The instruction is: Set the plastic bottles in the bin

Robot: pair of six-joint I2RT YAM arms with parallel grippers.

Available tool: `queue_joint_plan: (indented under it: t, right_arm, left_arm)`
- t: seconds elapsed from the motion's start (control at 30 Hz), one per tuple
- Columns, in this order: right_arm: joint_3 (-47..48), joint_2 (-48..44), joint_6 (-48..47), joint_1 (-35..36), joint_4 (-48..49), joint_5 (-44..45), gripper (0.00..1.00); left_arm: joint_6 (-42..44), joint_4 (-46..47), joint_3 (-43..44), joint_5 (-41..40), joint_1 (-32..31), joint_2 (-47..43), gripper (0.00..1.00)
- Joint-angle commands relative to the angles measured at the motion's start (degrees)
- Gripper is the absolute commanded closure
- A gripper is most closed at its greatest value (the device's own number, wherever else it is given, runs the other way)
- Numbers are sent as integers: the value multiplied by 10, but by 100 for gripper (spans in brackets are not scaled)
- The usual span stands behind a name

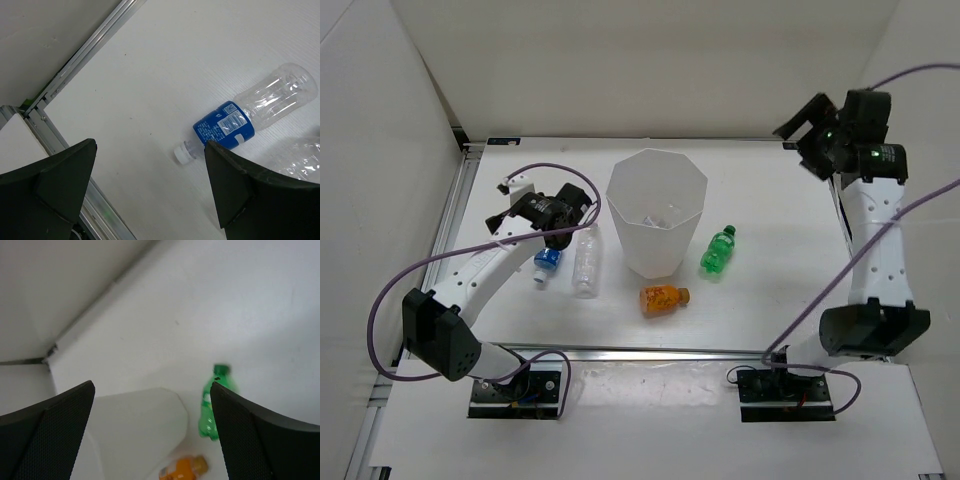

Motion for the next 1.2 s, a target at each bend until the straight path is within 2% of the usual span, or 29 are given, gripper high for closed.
queue_joint_plan:
  t: [0.0,0.13,0.33,0.63,0.8,0.9,0.93,1.07,1.17]
  right_arm:
    - [-117,81,32,-16,-56,-69,0]
    - [-161,134,-17,2,-22,-105,0]
    - [-167,209,-22,25,-16,-146,0]
    - [-167,313,-41,77,-39,-131,0]
    - [-218,325,-46,82,-24,-131,0]
    - [-223,330,-51,82,-23,-125,10]
    - [-223,330,-57,82,-23,-119,24]
    - [-196,279,-51,75,-49,-74,59]
    - [-89,222,-16,63,-98,-33,65]
  left_arm:
    - [18,-11,-4,-12,2,-11,0]
    - [25,-11,-10,-12,2,-16,0]
    - [25,-17,-22,-5,2,-11,0]
    - [19,-33,-22,6,2,-11,0]
    - [19,-38,-17,17,2,-5,0]
    - [25,-38,-17,17,2,-5,0]
    - [25,-38,-17,17,2,-5,0]
    - [25,-38,-17,22,2,-5,0]
    - [19,-38,-22,28,2,-5,0]
